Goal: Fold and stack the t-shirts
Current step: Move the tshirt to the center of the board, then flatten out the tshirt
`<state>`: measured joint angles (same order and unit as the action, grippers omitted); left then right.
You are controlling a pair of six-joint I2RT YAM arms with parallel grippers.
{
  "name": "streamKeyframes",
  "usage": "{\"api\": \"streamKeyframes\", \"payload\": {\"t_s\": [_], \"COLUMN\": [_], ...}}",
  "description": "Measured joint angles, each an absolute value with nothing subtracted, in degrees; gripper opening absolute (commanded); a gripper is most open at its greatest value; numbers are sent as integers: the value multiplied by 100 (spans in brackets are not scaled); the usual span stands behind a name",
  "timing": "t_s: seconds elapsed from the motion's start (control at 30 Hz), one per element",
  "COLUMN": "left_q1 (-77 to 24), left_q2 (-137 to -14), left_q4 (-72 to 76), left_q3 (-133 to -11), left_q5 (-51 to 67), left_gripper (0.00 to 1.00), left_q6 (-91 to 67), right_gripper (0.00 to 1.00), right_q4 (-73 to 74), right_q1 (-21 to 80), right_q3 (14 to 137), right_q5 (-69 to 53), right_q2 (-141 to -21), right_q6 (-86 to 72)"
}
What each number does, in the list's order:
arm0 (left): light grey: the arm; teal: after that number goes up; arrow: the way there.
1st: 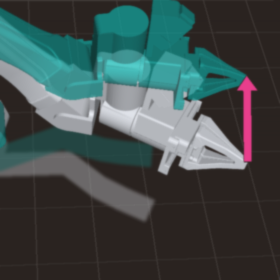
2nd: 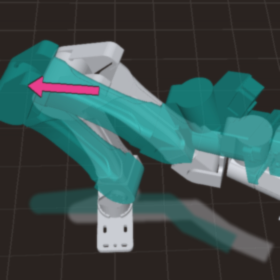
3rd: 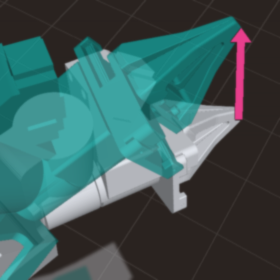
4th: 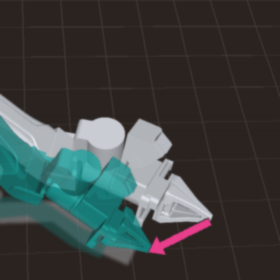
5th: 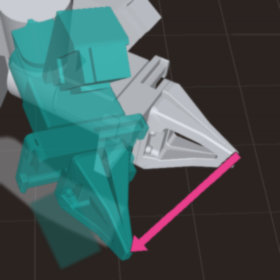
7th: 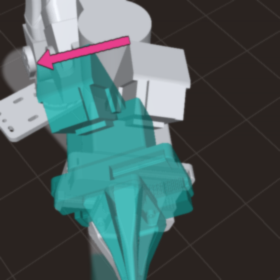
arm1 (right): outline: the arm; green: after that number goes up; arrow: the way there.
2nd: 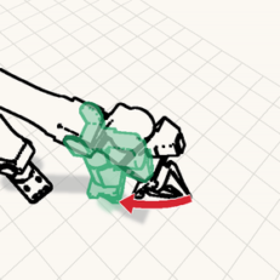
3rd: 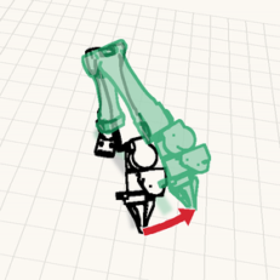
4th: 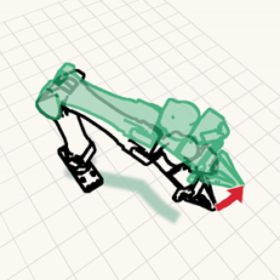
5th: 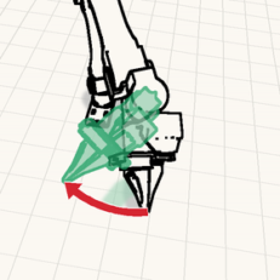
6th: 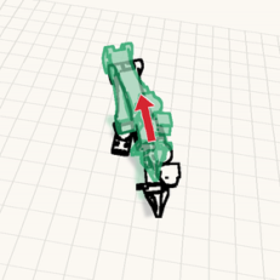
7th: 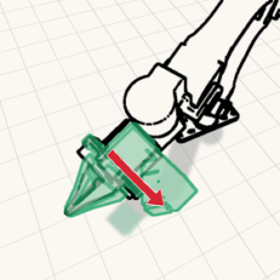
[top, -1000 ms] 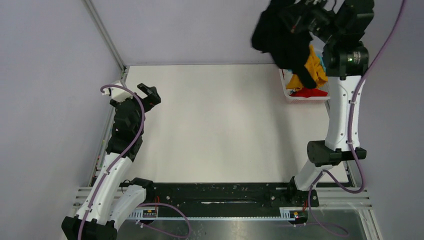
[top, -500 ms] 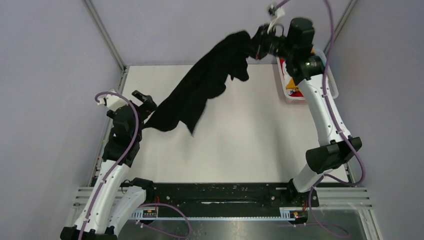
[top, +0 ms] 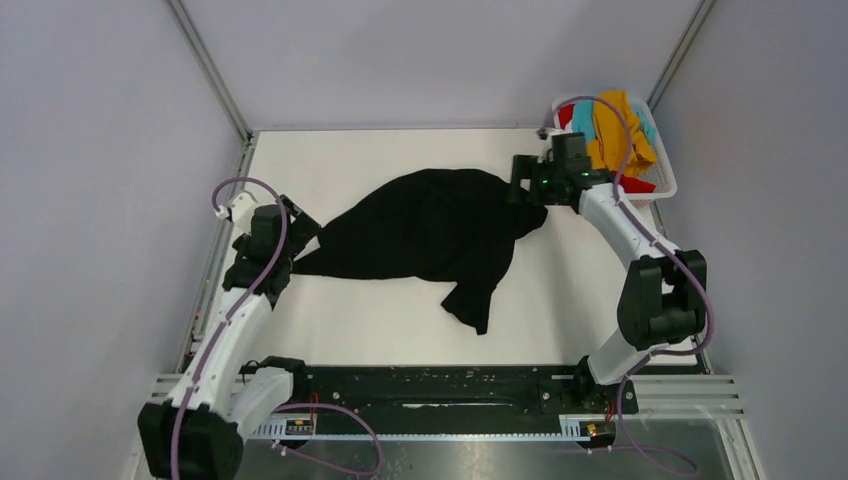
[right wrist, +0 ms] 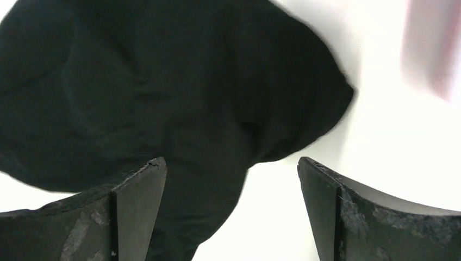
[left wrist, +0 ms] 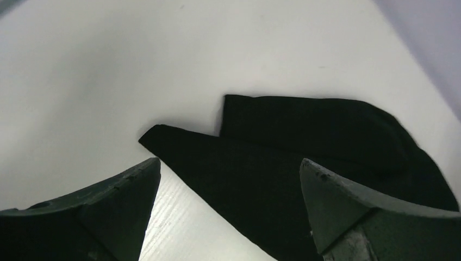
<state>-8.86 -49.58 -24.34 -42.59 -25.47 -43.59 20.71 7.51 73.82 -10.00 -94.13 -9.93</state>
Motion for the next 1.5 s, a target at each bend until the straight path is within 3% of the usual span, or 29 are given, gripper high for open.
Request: {"api": "streamKeyframes", "payload": {"t_s": [0.3, 0.37, 0.63, 0.73, 0.8, 0.83, 1.2, 1.4, 1.5], "left_q1": [532, 572, 600, 600, 602, 604, 482, 421, 399], "left_q2": [-7338, -7832, -9041, -9209, -9312, -9367, -9118, -8541, -8313], "left_q4": [-2480, -2606, -2797, -2792, -2808, -2792, -2635, -2596, -2574], "left_q3": [-4193, -4311, -4993, -5127, -5214, -5253, -5006, -4578, -4482], "left_q5": [-1194, -1166, -1162, -1162, -1135, -1129, -1133, -1114, -1114], "left_gripper": [87, 85, 61, 38, 7, 0, 0, 0, 0], "left_q6": [-4858, -4921, -5022, -5013, -5006, -4987, -4845, -4801, -4799], "right_gripper": [99, 99, 96, 95, 95, 95, 84, 72, 60], "right_q4": [2561, 2687, 3232, 3328, 3430, 3463, 3535, 3586, 3710], "right_q1": [3315, 3638, 4165, 4191, 4257, 4292, 4921, 4941, 4941], "right_q3": [7024, 6670, 5883, 5723, 5645, 5625, 5485, 5782, 5942], "right_q5": [30, 69, 113, 121, 137, 137, 27, -16, -86], "right_q2": [-9172, -9087, -8812, -8687, -8624, -8608, -8925, -9701, -9961], "right_q6": [-432, -432, -486, -526, -548, -548, -388, -231, -152]}}
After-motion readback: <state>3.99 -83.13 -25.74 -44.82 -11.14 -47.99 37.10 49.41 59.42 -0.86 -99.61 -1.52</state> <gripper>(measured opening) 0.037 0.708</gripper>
